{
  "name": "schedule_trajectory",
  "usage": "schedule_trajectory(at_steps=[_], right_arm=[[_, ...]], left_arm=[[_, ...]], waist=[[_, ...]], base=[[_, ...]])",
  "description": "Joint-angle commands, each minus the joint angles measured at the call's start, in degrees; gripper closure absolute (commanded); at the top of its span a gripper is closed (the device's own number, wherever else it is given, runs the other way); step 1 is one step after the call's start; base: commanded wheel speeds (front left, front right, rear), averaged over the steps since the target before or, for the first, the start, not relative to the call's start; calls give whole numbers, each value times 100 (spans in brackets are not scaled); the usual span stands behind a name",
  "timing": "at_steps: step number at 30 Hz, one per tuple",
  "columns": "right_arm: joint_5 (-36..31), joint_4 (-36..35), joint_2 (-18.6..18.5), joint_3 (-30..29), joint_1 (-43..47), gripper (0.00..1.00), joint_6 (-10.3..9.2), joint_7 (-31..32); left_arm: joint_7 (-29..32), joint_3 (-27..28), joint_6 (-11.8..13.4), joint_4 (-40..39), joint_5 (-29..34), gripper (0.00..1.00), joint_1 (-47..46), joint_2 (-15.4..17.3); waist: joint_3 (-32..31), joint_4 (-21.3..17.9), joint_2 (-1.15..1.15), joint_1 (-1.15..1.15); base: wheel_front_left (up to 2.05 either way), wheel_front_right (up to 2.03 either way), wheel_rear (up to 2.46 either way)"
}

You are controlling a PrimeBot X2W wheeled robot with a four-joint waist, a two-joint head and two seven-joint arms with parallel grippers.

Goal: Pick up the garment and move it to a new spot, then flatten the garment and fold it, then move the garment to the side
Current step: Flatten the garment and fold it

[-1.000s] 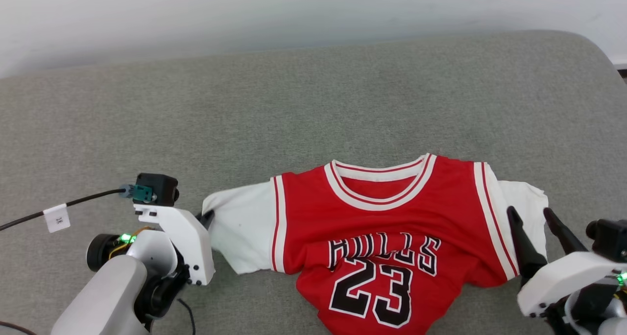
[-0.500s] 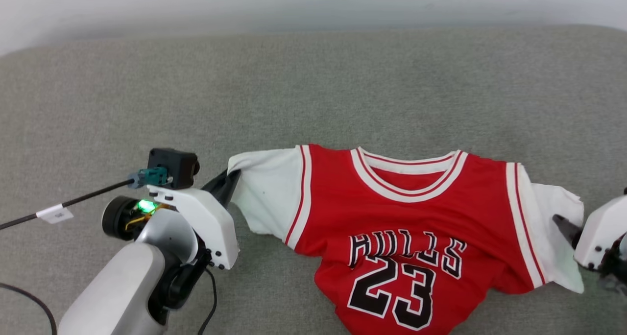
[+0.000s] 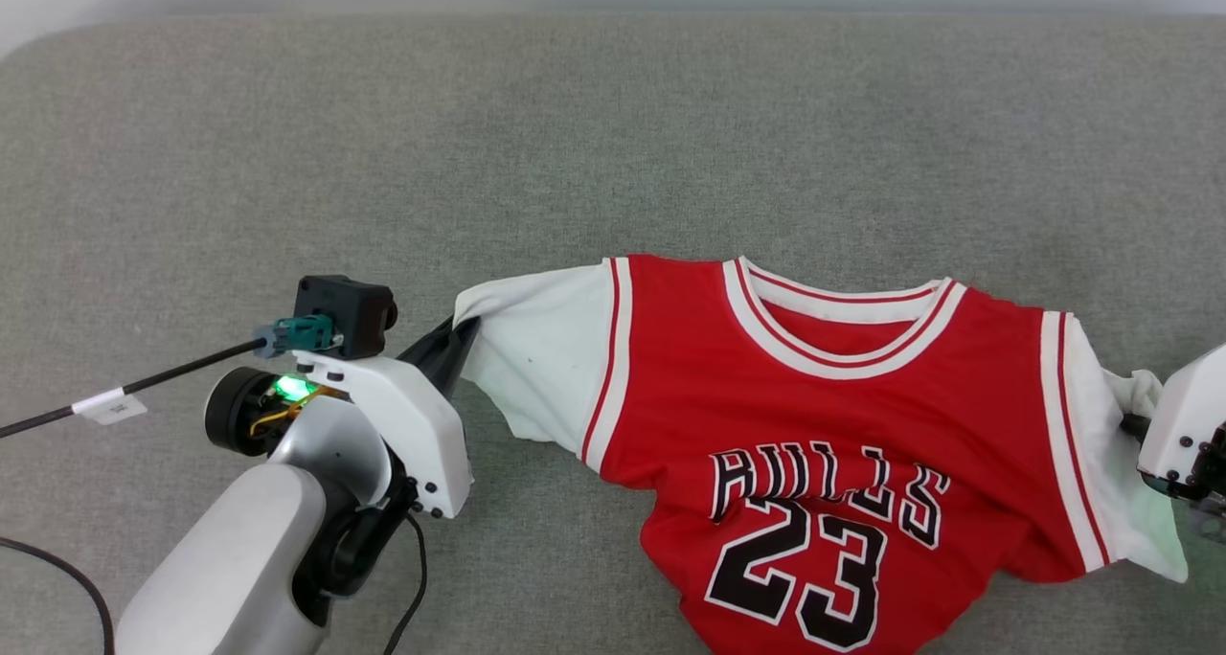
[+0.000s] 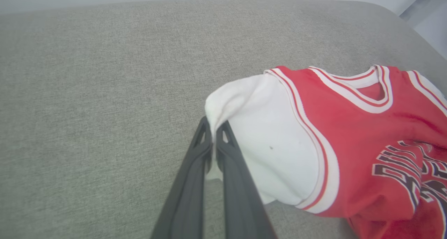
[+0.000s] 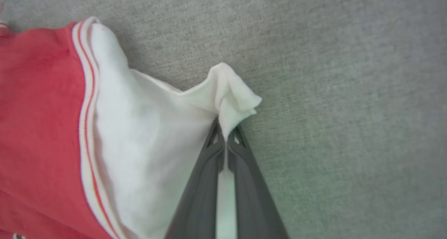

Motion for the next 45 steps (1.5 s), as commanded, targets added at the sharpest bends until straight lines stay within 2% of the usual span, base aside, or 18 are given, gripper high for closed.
schedule_trajectory(at_steps=[1, 7, 11, 17, 23, 27, 32, 38, 45], right_arm=[[31, 179, 171, 121, 242, 100, -1, 68], [-45, -479, -195, 526, -79, 100, -3, -528], [-111, -634, -237, 759, -350, 100, -3, -1017], [-219, -322, -189, 904, -1021, 100, -3, -1718], [-272, 226, -109, 1090, -1902, 100, -3, -2305], [-247, 533, -51, 1151, -2664, 100, -3, -2721], [-340, 743, -10, 1256, -3790, 100, -3, -3114], [-534, 875, 18, 1349, -5104, 100, -3, -3609], [-703, 1030, 61, 1500, -6401, 100, -3, -4051]], left_arm=[[-17, 18, 2, 16, -12, 100, 59, 25], [-65, 147, 39, 174, -81, 100, 5, 93], [-100, 317, 98, 309, -105, 100, -206, 170], [-101, 553, 103, 855, -206, 100, -791, 133], [-308, 731, -97, 1842, -296, 100, -1725, -97], [-539, 869, -255, 2499, -247, 100, -2565, -171], [-980, 1060, -392, 3054, -104, 100, -3774, -118], [-1545, 1184, -590, 3534, 104, 100, -5116, -47], [-2036, 1177, -774, 3918, 309, 100, -6268, -18]], waist=[[-84, -27, 0, 0], [-531, -154, 0, 0], [-841, -246, 0, 0], [-1164, -299, 0, 0], [-1187, -283, 0, 0], [-902, -294, 0, 0], [-139, -308, 0, 0], [651, -348, 0, 0], [1179, -386, 0, 0]], base=[[0, 0, 0], [0, 0, 0], [0, 0, 0], [0, 0, 0], [0, 0, 0], [0, 0, 0], [0, 0, 0], [0, 0, 0], [0, 0, 0]])
